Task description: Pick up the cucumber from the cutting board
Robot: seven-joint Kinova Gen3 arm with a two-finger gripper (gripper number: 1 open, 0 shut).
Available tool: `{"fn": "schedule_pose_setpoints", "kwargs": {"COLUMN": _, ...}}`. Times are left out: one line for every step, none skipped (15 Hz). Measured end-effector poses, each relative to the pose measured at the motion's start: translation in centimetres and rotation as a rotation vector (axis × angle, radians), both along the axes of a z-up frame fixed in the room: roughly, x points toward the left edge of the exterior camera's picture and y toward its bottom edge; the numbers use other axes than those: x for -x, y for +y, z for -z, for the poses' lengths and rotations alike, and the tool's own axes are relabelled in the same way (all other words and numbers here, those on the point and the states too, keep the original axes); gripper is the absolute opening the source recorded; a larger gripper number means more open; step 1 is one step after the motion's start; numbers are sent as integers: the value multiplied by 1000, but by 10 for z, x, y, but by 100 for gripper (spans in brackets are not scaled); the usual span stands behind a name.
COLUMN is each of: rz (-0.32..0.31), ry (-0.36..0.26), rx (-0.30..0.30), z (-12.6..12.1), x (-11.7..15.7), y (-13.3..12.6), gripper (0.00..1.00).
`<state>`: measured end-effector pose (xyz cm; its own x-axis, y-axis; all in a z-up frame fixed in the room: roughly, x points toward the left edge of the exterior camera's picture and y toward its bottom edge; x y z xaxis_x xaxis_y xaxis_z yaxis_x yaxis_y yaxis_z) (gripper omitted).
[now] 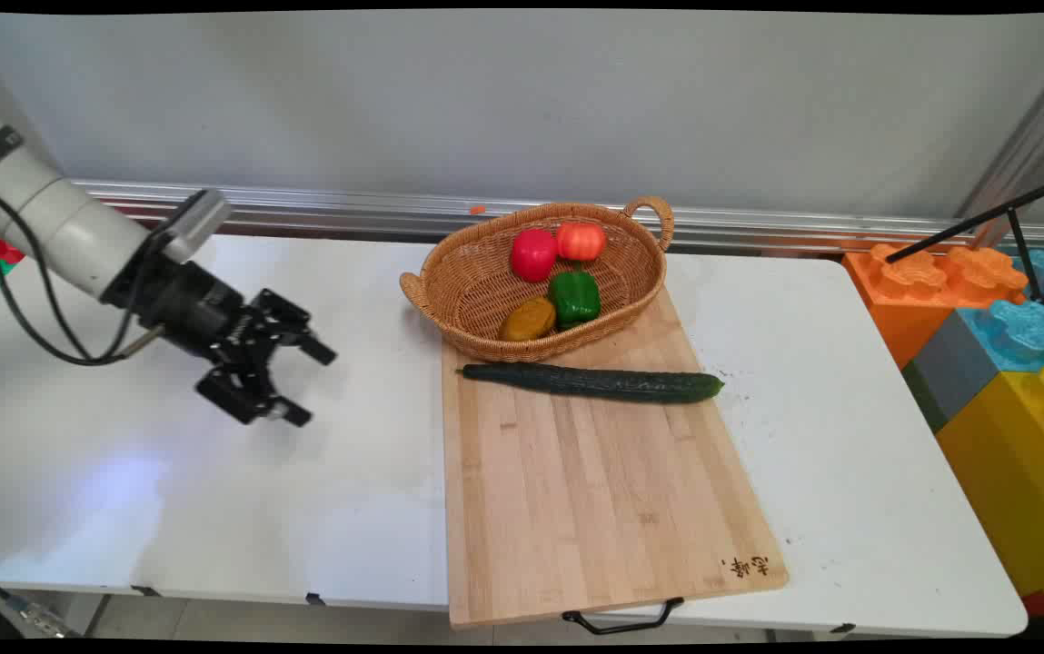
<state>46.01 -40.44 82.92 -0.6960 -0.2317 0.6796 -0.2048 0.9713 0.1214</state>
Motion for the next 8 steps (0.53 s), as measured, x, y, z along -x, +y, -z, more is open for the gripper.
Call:
{"fn": "schedule_pose_setpoints", "kwargs": {"rz": -14, "ry": 14, "rx": 6, "z": -6, "x": 15, "y": 2, "gripper": 100}}
{"fn": "schedule_pose_setpoints", "kwargs": {"rz": -30, "ry": 26, "rx": 13, "z": -12, "x": 32, "y": 4, "gripper": 100}}
{"fn": "schedule_pose_setpoints", "kwargs": {"rz": -45, "ry": 39, "rx": 22, "z": -20, "x": 49, "y": 4, "gripper": 100}}
{"fn": "schedule_pose_setpoints", "kwargs": {"rz": -57, "ry": 49, "rx": 30, "z": -27, "x": 65, "y": 4, "gripper": 100}}
{"fn": "schedule_pose_setpoints", "kwargs": {"rz": -66, "ry": 59, "rx": 41, "z": -34, "x": 83, "y": 4, "gripper": 100}}
{"fn": "schedule_pose_setpoints", "kwargs": {"rz": -74, "ry": 64, "rx": 51, "z": -40, "x": 101, "y": 2, "gripper": 100}}
{"fn": "schedule_pose_setpoints", "kwargs": {"rz": -81, "ry": 65, "rx": 60, "z": -45, "x": 115, "y": 0, "gripper": 100}}
{"fn": "schedule_pose_setpoints", "kwargs": {"rz": -90, "ry": 63, "rx": 70, "z": -49, "x": 131, "y": -4, "gripper": 100}}
